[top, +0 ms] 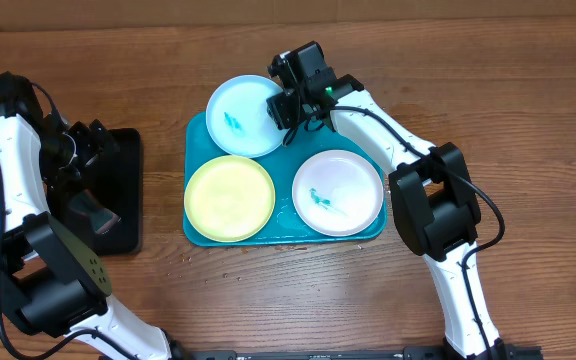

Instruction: Clean dirty plates on tray and stack at the side

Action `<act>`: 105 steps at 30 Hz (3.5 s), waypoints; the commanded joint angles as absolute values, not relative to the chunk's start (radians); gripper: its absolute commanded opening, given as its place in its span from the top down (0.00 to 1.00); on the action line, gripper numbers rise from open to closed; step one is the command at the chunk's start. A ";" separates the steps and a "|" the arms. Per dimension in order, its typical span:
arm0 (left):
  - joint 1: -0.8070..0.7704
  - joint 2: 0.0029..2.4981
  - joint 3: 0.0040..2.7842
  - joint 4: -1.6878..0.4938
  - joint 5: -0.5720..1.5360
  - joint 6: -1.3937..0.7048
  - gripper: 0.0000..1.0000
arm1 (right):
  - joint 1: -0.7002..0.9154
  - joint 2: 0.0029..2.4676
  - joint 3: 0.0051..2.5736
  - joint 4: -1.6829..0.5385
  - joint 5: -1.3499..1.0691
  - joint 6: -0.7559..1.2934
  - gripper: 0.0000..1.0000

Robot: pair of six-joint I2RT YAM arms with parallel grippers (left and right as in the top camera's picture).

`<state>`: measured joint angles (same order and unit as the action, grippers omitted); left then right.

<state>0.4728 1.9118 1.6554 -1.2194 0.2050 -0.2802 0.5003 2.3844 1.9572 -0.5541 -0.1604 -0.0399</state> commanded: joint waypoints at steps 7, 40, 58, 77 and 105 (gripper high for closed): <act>0.471 1.909 1.649 -1.219 0.202 -0.262 0.06 | 0.500 2.450 1.991 -0.475 -0.131 -0.080 0.40; 0.471 1.909 1.649 -1.222 0.202 -0.269 0.19 | 0.515 2.397 2.363 -1.100 -0.064 0.237 0.96; 0.471 1.909 1.649 -1.222 0.202 -0.269 0.19 | 0.513 2.348 2.405 -1.541 -0.163 0.229 0.96; 0.471 1.909 1.649 -1.230 0.199 -0.269 0.19 | 0.363 2.350 2.269 -1.255 -0.189 0.254 0.96; 0.471 1.909 1.649 -1.234 0.097 -0.311 0.22 | 0.529 2.302 2.248 -1.470 -0.264 0.256 0.40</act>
<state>0.4728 1.9118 1.6554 -1.2320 0.1516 -0.2886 0.4374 2.3283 2.2837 -1.4742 -0.2264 0.2577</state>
